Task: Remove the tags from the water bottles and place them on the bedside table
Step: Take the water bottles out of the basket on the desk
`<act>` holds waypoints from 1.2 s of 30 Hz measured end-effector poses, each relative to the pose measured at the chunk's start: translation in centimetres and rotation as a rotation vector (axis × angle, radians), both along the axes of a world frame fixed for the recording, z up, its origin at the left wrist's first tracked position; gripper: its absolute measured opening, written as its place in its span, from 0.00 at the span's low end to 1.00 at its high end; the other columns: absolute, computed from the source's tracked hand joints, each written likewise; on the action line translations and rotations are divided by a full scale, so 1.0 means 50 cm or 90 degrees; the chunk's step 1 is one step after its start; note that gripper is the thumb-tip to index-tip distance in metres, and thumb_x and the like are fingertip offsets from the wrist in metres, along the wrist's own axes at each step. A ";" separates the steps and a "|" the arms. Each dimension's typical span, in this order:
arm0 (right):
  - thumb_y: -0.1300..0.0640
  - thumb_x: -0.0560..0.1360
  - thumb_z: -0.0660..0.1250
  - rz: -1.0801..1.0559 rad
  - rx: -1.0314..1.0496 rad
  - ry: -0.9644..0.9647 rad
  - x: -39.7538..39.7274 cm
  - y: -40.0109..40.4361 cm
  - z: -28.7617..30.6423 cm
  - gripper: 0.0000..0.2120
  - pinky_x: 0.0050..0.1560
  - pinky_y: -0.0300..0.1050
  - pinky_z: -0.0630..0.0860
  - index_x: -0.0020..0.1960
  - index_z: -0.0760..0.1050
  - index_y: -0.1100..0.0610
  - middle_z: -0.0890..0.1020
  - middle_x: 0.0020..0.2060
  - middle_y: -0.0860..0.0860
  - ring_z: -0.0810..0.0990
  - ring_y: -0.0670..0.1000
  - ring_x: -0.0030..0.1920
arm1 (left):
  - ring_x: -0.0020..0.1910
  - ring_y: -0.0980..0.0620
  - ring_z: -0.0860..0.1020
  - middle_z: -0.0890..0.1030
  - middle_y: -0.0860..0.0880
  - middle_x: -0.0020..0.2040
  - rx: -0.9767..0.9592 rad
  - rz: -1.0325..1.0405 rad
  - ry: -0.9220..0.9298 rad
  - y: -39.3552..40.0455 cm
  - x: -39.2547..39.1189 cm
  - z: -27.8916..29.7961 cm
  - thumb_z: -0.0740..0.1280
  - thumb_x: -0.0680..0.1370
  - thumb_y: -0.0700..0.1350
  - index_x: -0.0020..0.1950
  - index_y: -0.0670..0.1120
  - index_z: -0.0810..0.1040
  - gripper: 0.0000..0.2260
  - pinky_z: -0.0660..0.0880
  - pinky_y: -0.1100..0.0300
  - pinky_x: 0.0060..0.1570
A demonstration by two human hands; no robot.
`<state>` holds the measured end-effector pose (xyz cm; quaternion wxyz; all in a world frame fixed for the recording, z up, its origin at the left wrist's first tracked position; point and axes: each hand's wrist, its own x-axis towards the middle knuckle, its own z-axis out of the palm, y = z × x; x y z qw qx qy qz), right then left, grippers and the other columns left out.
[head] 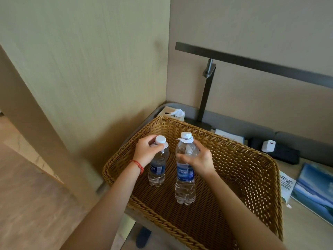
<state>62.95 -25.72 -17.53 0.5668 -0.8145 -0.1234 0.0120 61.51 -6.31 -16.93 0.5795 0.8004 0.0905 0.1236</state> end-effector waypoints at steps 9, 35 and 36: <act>0.52 0.61 0.77 -0.024 0.015 0.012 0.004 -0.009 0.000 0.33 0.51 0.39 0.76 0.64 0.71 0.53 0.80 0.51 0.43 0.78 0.43 0.52 | 0.50 0.48 0.79 0.82 0.49 0.47 -0.009 -0.039 -0.018 -0.001 0.015 -0.010 0.73 0.68 0.47 0.50 0.51 0.79 0.12 0.78 0.53 0.49; 0.55 0.64 0.76 -0.212 0.063 -0.160 -0.108 -0.100 0.173 0.20 0.35 0.23 0.72 0.52 0.75 0.43 0.81 0.41 0.34 0.79 0.32 0.45 | 0.45 0.47 0.81 0.83 0.48 0.43 -0.074 -0.183 -0.224 -0.072 -0.009 0.183 0.66 0.64 0.62 0.42 0.58 0.78 0.12 0.79 0.49 0.45; 0.55 0.64 0.76 -0.229 0.058 -0.169 -0.121 -0.107 0.187 0.19 0.35 0.21 0.71 0.49 0.74 0.40 0.80 0.39 0.31 0.78 0.29 0.44 | 0.44 0.49 0.81 0.83 0.49 0.42 -0.075 -0.193 -0.233 -0.082 -0.013 0.193 0.65 0.64 0.62 0.42 0.58 0.77 0.12 0.80 0.50 0.43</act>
